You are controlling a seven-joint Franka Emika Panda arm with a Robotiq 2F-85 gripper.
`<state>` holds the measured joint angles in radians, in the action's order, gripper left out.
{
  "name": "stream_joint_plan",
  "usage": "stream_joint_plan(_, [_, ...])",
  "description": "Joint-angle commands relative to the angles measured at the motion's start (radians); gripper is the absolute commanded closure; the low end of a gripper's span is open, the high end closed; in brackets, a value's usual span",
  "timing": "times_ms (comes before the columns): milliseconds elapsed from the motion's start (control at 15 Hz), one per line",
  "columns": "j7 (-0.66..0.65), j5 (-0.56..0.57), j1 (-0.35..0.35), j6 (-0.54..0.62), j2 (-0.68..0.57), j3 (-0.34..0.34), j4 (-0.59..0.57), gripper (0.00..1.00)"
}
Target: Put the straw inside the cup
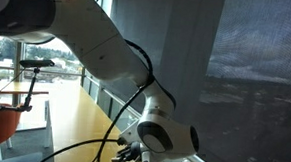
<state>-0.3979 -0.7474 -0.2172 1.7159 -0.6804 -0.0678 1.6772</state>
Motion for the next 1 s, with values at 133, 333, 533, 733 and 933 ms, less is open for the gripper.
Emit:
stream_joint_plan(133, [0.002, -0.071, -0.044, -0.12, -0.044, -0.027, -0.065, 0.98])
stream_joint_plan(333, [0.013, -0.086, -0.059, -0.149, -0.056, -0.038, -0.086, 0.98])
stream_joint_plan(533, [0.037, -0.109, -0.063, -0.181, -0.062, -0.032, -0.102, 0.98])
stream_joint_plan(733, [0.045, -0.124, -0.055, -0.198, -0.068, -0.032, -0.113, 0.98])
stream_joint_plan(933, [0.051, -0.126, -0.05, -0.201, -0.081, -0.038, -0.122, 0.98])
